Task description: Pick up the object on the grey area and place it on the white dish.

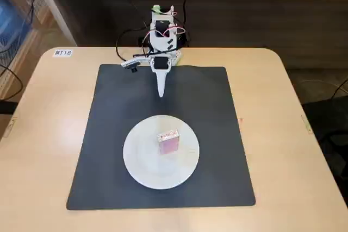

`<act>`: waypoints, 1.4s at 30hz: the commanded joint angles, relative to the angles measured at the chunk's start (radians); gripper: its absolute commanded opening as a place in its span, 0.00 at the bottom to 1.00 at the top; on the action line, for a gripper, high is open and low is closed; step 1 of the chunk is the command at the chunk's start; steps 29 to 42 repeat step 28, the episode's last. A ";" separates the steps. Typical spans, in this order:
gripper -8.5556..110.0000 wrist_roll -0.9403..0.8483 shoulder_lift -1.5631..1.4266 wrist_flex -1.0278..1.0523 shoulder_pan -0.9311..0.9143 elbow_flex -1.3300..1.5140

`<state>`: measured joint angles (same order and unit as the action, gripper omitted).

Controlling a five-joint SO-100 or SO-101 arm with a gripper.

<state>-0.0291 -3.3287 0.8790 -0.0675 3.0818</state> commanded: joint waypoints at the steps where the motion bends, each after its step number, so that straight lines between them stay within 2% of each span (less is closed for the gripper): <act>1: 0.07 -0.015 -0.023 -0.014 0.011 0.094; 42: 0.07 -0.028 -0.023 -0.015 0.023 0.094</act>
